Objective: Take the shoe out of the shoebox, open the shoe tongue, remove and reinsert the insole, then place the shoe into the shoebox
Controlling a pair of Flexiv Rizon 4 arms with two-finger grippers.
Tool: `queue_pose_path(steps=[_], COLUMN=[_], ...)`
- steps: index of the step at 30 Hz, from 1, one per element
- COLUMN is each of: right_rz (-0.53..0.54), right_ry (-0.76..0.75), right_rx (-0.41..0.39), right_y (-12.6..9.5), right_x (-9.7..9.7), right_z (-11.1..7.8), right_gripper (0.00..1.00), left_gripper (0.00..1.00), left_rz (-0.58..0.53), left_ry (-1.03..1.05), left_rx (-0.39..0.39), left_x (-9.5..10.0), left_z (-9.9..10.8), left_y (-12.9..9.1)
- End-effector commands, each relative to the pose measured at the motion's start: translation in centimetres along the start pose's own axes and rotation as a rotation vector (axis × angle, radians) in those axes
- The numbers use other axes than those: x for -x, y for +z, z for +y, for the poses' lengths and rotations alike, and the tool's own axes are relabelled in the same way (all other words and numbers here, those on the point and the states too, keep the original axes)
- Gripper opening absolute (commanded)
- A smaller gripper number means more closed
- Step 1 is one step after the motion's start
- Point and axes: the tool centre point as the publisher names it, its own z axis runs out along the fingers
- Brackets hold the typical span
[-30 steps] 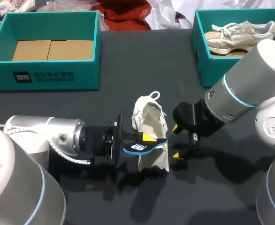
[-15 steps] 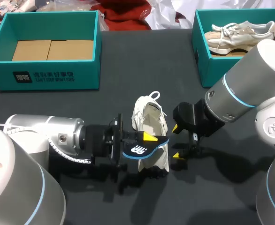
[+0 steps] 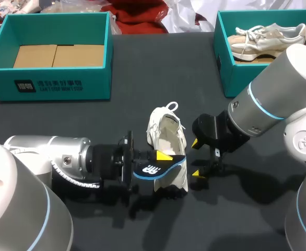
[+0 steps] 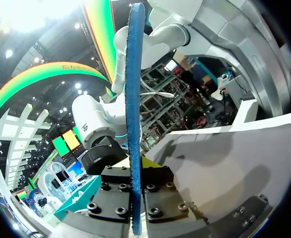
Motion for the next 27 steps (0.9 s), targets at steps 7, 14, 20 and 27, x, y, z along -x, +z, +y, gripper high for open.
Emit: queue_pose_path(steps=[7,14,20,27], right_rz=[-0.002,-0.002,-0.002,-0.002], right_ry=[0.000,0.000,0.000,0.000], right_rx=[0.000,0.000,0.000,0.000], right_y=[0.1,0.1,0.1,0.1], right_x=[-0.1,-0.1,-0.1,-0.1], right_z=[0.0,0.0,0.0,0.0], right_gripper=[1.00,1.00,1.00,1.00], left_gripper=[0.00,0.00,0.00,0.00], left_rz=[-0.010,-0.017,-0.027,-0.035], left_ry=[-0.007,-0.021,-0.027,-0.023], left_rx=[0.003,0.016,0.022,0.023], left_x=[-0.5,-0.8,-0.7,-0.5], left_z=[1.7,2.5,2.9,3.3], left_y=[1.2,1.0,0.6,0.5])
